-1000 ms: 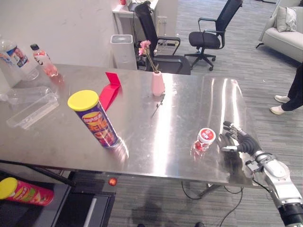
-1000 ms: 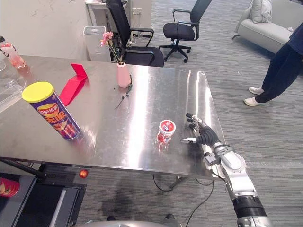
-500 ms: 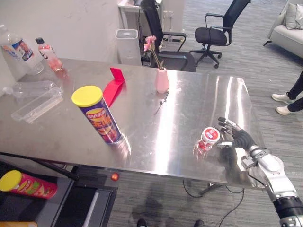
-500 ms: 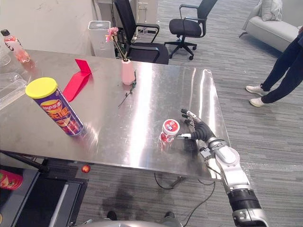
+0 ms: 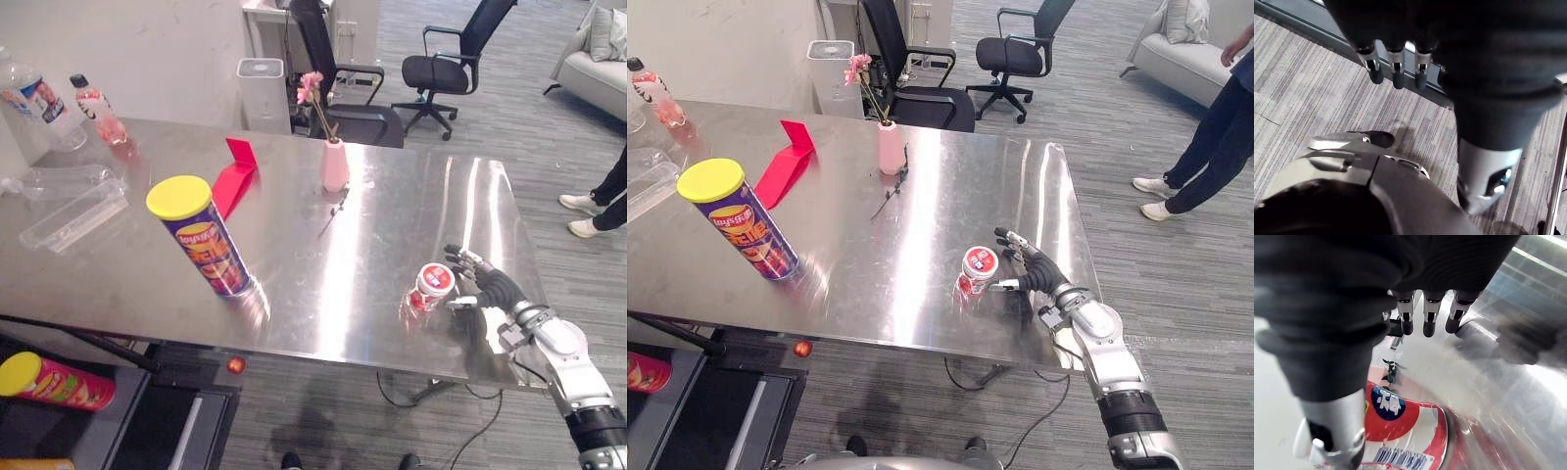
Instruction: Put the gum and the chips on the shelf.
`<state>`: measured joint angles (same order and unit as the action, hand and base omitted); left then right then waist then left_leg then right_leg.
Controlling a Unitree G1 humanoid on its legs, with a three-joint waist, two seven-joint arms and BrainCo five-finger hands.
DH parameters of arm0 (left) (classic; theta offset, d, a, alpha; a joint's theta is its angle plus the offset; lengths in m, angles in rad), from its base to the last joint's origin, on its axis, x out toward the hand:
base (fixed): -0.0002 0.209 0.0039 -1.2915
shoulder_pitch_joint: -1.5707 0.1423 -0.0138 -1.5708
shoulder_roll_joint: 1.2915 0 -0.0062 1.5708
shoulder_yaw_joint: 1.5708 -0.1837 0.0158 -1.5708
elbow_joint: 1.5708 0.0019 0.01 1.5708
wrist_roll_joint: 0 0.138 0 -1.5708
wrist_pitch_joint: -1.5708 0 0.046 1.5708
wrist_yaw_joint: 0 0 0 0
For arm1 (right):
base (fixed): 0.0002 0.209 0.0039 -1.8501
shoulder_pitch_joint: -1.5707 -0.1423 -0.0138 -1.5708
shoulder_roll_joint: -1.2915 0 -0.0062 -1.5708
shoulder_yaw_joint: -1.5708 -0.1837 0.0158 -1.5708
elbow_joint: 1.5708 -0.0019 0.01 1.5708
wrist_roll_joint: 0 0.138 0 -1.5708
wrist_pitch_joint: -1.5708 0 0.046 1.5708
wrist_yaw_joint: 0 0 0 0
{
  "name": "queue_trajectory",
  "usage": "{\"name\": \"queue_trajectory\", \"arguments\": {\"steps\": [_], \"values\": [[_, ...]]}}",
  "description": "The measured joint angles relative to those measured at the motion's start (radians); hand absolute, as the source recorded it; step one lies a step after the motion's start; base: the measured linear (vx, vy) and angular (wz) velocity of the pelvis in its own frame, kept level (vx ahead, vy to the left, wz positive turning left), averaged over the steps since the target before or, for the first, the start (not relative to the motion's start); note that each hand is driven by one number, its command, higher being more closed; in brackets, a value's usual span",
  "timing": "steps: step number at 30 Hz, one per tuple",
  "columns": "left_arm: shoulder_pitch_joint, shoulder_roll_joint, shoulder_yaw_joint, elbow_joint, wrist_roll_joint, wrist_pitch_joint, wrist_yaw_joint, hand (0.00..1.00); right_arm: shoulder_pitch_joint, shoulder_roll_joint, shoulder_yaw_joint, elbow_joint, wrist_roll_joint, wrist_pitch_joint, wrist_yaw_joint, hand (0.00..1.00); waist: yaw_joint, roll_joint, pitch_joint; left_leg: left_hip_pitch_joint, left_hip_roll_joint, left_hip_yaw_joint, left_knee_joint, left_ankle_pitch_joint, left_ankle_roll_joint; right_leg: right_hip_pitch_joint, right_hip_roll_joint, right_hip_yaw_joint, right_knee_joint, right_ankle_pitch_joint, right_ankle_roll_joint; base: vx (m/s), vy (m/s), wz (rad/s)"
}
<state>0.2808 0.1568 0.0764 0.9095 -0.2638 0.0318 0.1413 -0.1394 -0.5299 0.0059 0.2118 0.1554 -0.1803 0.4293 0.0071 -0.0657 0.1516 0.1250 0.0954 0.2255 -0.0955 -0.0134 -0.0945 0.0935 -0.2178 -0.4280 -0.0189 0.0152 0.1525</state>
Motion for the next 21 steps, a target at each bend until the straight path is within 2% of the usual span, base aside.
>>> {"name": "queue_trajectory", "arguments": {"steps": [11,21], "values": [[-0.001,-0.001,-0.001,-0.003,0.000,0.000,0.005,0.00,0.001,0.000,0.005,-0.023,0.000,0.000,0.039,0.00,0.002,0.003,0.007,0.000,0.000,0.000,0.000,0.000,0.000,0.000,0.000,0.000,0.000,0.000,0.000,0.00,0.000,0.00],[-0.001,-0.003,-0.001,-0.003,0.000,0.000,0.007,0.00,0.006,0.000,0.033,-0.066,0.000,0.004,0.042,0.00,0.009,0.007,0.014,-0.002,0.000,-0.003,0.000,0.000,0.000,-0.001,0.000,0.000,0.000,0.000,0.000,0.00,0.000,0.00]]}}
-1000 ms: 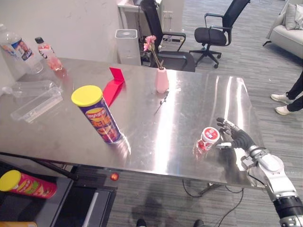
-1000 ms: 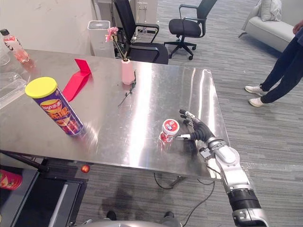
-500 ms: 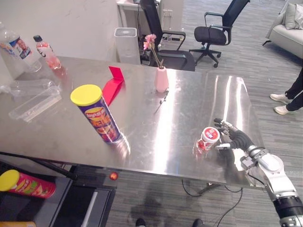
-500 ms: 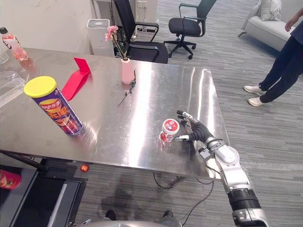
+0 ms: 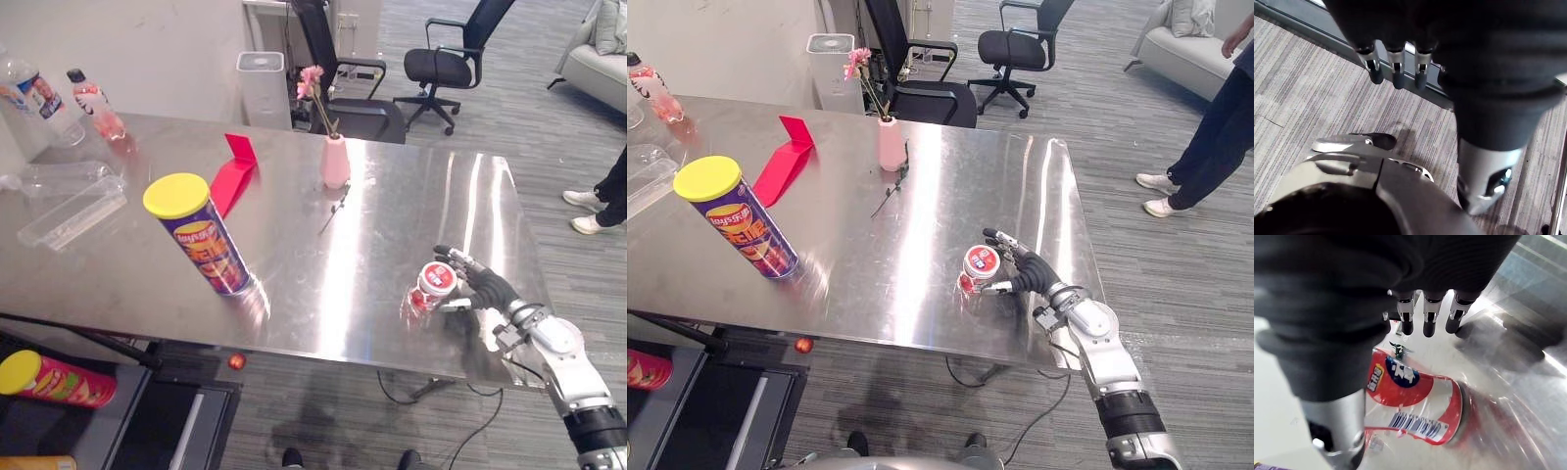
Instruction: Put the gum and the chips on the shelf.
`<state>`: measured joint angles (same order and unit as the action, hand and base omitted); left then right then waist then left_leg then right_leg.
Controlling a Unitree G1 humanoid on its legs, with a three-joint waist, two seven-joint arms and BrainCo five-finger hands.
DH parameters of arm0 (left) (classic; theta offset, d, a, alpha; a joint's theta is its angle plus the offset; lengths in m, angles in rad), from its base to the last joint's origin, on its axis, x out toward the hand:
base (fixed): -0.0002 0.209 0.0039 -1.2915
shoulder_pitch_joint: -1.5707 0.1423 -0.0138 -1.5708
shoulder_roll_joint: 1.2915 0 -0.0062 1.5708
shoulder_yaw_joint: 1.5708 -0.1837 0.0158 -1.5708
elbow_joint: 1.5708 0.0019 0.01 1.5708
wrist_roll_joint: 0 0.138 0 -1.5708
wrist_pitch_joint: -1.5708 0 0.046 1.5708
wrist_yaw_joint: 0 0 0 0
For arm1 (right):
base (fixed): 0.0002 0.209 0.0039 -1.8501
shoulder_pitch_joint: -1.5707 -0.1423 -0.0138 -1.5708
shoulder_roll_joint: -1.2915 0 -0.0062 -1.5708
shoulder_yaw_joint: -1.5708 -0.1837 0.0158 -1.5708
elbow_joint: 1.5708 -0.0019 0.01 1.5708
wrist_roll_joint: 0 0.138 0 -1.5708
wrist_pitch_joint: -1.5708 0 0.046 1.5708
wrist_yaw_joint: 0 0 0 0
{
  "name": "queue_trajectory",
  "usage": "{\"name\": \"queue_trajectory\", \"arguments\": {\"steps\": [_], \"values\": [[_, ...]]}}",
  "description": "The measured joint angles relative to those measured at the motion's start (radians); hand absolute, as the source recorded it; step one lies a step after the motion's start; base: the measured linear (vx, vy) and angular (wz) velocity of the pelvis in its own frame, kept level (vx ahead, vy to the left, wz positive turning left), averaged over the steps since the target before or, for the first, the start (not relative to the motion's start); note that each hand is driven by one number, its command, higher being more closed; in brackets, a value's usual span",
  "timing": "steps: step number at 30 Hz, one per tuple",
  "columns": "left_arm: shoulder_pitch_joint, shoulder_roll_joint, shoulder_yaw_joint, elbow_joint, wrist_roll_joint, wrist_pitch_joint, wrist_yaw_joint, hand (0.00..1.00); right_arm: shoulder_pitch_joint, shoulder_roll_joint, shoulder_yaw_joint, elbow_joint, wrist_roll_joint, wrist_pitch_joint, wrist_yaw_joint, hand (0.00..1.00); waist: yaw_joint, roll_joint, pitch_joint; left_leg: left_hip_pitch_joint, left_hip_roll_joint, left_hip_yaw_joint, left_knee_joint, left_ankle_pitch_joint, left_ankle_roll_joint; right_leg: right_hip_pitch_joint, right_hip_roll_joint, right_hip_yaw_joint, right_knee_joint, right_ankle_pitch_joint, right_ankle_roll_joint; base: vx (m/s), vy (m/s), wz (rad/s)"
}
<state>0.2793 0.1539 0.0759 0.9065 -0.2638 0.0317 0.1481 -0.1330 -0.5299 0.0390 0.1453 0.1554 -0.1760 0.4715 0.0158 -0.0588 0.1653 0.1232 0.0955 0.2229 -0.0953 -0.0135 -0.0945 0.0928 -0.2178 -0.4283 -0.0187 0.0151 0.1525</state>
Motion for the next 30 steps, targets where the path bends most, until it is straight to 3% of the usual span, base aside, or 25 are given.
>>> {"name": "queue_trajectory", "arguments": {"steps": [18,30], "values": [[-0.001,-0.002,0.000,-0.001,-0.001,0.000,0.001,0.00,0.022,0.002,0.024,-0.061,0.000,0.006,0.055,0.00,0.015,0.002,0.003,-0.001,0.000,-0.001,0.000,0.000,0.000,-0.001,0.000,0.001,0.000,0.000,0.000,0.00,0.000,0.00],[-0.001,-0.002,0.000,-0.001,-0.003,0.000,0.002,0.00,0.048,0.002,0.020,-0.097,-0.001,0.025,0.046,0.00,0.015,0.002,0.003,-0.001,0.000,0.000,0.000,0.000,0.000,-0.002,0.000,0.003,0.001,0.000,0.000,0.00,0.000,0.00]]}}
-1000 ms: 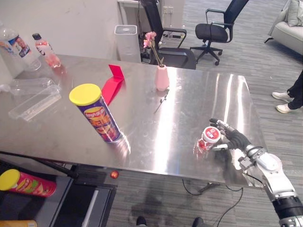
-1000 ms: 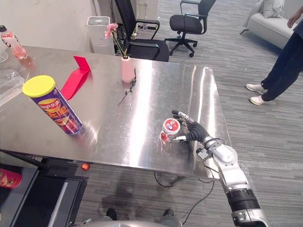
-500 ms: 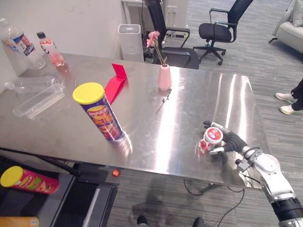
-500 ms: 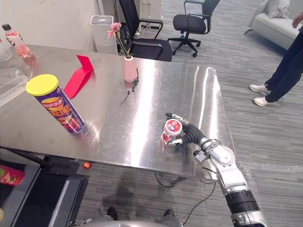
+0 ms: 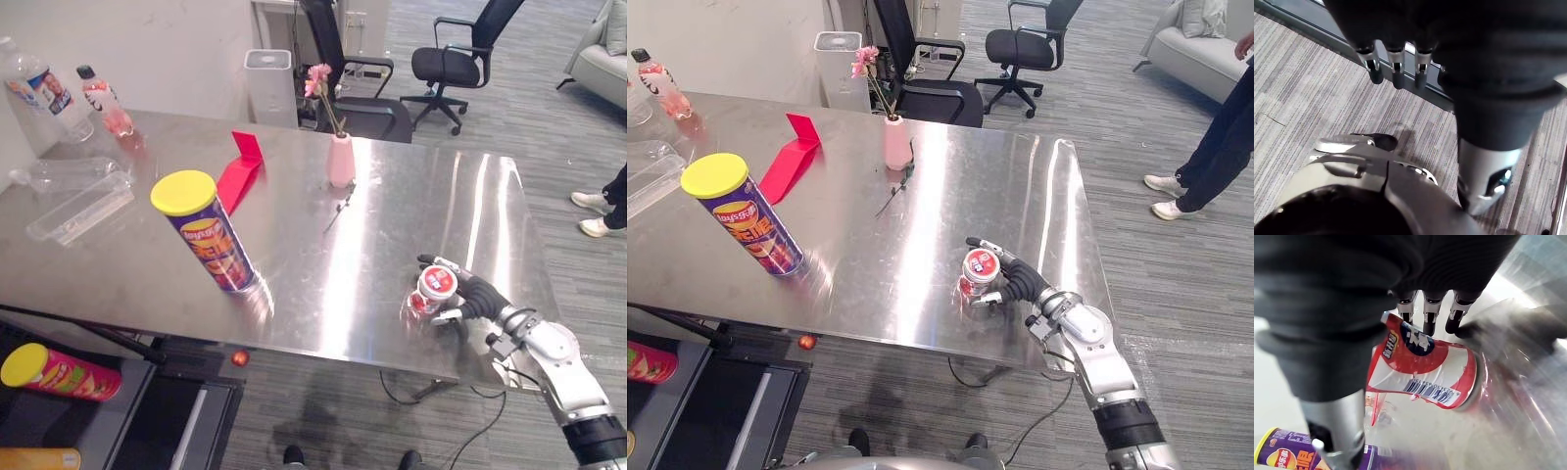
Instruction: Put the gum and the chips on the shelf.
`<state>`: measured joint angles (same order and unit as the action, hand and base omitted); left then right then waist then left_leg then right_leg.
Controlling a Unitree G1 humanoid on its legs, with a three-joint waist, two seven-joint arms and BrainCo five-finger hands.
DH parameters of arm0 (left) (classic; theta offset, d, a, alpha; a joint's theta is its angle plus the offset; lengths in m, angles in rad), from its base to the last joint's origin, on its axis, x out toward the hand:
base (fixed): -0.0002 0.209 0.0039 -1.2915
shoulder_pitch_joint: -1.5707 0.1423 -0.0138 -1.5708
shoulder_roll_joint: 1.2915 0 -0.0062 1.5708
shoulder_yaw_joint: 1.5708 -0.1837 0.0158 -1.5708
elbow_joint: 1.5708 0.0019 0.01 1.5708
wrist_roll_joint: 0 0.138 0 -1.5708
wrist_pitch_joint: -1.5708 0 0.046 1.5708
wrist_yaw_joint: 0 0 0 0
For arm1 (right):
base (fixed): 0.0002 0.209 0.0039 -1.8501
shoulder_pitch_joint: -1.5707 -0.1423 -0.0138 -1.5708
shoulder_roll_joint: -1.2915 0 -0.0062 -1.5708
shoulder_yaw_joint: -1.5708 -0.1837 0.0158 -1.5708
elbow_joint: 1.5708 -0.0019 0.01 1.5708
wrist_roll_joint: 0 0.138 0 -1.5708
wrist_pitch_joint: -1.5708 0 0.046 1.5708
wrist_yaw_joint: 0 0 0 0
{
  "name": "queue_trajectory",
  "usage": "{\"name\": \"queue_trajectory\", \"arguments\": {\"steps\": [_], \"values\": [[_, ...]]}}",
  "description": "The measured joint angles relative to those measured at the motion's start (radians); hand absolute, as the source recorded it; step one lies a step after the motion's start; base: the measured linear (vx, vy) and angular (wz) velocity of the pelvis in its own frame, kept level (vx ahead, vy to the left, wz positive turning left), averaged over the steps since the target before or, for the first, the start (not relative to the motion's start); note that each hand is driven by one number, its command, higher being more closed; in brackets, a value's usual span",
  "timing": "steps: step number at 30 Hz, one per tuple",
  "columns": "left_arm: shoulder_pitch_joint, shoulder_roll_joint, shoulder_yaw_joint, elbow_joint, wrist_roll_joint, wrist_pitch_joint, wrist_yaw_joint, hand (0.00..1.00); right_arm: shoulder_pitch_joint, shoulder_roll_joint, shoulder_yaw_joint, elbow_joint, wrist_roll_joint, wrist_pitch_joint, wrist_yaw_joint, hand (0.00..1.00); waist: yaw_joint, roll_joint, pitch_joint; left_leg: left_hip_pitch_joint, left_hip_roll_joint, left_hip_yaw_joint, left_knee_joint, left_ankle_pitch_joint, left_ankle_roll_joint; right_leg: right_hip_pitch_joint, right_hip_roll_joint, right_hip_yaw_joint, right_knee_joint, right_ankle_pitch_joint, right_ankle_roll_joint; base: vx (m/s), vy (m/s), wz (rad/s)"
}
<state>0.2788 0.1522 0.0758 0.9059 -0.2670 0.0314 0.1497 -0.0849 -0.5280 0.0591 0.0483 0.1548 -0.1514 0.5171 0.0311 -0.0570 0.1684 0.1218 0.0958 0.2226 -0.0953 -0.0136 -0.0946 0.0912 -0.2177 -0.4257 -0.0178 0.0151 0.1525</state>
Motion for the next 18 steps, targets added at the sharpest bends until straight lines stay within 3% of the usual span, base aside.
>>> {"name": "queue_trajectory", "arguments": {"steps": [6,7,18], "values": [[0.000,0.000,0.000,0.000,-0.001,0.000,0.000,0.00,0.008,0.000,-0.004,-0.002,0.000,-0.003,-0.006,0.00,0.000,0.000,0.000,0.001,0.000,0.004,0.000,0.000,0.000,-0.002,0.000,0.004,0.001,0.000,0.000,0.00,0.000,0.00],[0.000,0.000,0.000,0.000,-0.001,0.000,0.000,0.00,0.008,0.000,-0.005,-0.002,0.000,-0.003,-0.006,1.00,0.000,0.000,0.000,0.001,0.000,0.004,0.000,0.000,0.000,-0.002,0.000,0.005,0.001,0.000,0.000,0.00,0.000,0.00],[0.000,0.000,-0.001,0.001,-0.001,0.000,0.001,0.00,0.029,0.000,-0.015,-0.002,-0.001,-0.005,-0.008,1.00,0.000,0.000,0.000,0.002,0.000,0.009,0.000,0.000,0.000,-0.004,0.000,0.013,0.002,0.000,0.000,0.00,0.000,0.00]]}}
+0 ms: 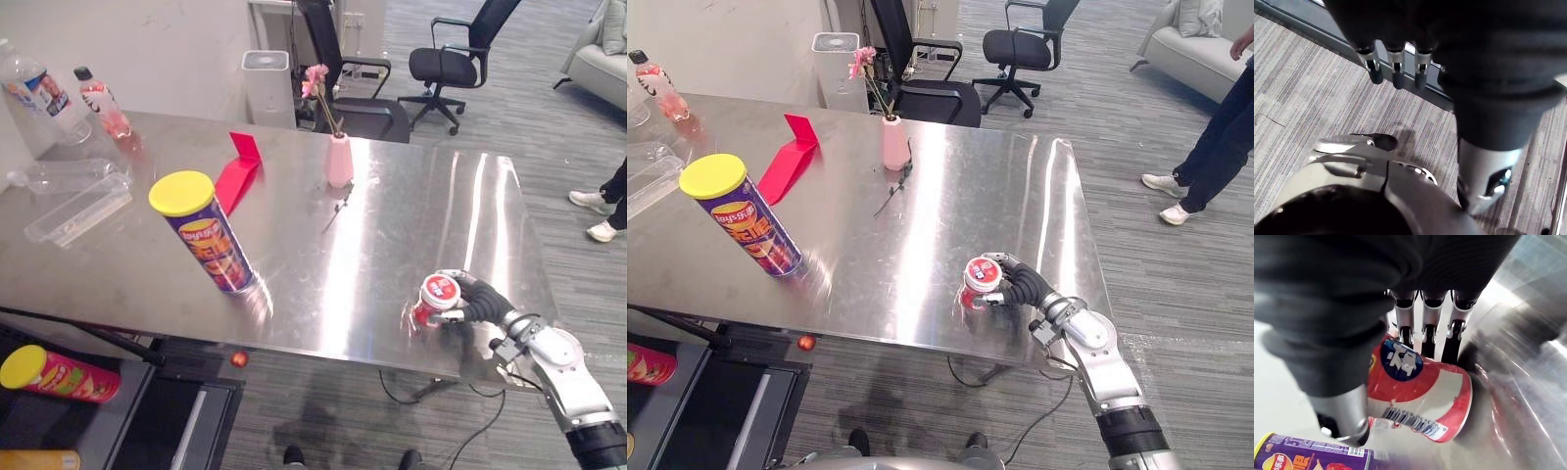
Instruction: Put the gum and the chips on the shelf.
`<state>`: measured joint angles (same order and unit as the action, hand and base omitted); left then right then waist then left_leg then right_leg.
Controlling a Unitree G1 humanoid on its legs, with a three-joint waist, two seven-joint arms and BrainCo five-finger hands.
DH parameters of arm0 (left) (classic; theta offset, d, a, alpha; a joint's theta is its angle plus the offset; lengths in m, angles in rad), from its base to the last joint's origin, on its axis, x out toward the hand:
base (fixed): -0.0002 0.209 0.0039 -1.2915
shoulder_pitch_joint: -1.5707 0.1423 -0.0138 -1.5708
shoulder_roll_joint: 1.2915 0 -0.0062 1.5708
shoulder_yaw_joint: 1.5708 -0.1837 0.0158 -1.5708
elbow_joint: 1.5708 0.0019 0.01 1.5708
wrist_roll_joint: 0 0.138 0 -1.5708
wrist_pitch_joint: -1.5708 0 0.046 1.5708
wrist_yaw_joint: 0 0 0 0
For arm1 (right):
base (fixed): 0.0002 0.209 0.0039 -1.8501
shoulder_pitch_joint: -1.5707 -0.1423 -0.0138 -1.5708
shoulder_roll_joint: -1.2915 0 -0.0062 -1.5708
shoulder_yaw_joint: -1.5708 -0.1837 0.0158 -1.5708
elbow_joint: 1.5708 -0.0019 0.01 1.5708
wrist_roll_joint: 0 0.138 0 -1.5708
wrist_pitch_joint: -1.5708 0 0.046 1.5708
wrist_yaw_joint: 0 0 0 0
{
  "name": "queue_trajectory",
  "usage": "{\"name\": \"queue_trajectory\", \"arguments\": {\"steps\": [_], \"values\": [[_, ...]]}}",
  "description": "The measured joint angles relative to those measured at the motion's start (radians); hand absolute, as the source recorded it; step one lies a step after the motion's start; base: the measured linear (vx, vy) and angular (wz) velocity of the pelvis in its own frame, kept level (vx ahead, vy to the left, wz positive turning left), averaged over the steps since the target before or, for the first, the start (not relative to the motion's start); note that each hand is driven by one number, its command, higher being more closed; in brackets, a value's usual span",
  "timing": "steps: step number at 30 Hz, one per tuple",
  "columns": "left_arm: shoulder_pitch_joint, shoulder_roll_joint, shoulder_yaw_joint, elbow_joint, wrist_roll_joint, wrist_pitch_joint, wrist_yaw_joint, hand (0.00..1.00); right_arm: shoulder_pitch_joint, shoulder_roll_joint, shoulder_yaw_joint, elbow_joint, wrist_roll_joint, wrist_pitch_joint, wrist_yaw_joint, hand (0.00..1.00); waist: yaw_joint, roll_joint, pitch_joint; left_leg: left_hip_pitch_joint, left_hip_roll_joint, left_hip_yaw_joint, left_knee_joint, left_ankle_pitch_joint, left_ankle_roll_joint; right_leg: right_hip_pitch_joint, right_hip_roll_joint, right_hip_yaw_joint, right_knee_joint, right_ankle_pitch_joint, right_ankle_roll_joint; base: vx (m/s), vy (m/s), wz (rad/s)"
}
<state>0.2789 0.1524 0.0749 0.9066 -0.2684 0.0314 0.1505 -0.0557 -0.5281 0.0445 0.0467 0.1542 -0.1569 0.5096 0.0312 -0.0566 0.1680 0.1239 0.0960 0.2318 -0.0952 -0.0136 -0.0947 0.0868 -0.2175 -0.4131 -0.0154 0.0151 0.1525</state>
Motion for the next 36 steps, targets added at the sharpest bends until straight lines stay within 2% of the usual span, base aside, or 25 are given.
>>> {"name": "queue_trajectory", "arguments": {"steps": [12,19,26,36], "values": [[0.000,0.000,-0.001,0.000,0.000,0.000,0.001,0.00,0.001,0.000,0.000,0.000,0.000,-0.003,-0.005,1.00,0.000,0.001,-0.001,0.000,0.000,0.000,0.000,0.000,0.000,-0.001,0.000,0.000,0.000,0.000,0.000,0.00,0.000,0.00],[0.000,-0.001,-0.002,0.000,0.000,0.000,0.002,0.00,0.009,0.000,-0.002,-0.009,0.000,-0.023,-0.068,1.00,-0.001,0.002,-0.002,0.001,0.000,0.000,0.000,0.000,0.000,0.000,0.000,0.001,0.000,0.000,0.000,0.00,0.000,0.00],[0.002,-0.002,0.000,0.000,-0.002,-0.001,0.003,0.00,-0.018,0.000,-0.079,-0.136,0.017,-0.025,-0.133,1.00,-0.002,0.002,-0.025,0.003,0.000,0.000,0.000,0.000,0.000,0.003,0.000,0.004,0.000,0.000,0.000,0.00,0.000,0.00],[0.004,-0.019,0.033,-0.008,-0.003,-0.010,0.012,0.00,-0.064,0.000,-0.111,-0.274,0.057,-0.022,-0.151,1.00,-0.001,-0.005,-0.057,0.014,0.003,0.001,0.000,0.000,0.000,0.011,0.002,0.023,0.005,0.000,0.000,0.00,0.000,0.00]]}}
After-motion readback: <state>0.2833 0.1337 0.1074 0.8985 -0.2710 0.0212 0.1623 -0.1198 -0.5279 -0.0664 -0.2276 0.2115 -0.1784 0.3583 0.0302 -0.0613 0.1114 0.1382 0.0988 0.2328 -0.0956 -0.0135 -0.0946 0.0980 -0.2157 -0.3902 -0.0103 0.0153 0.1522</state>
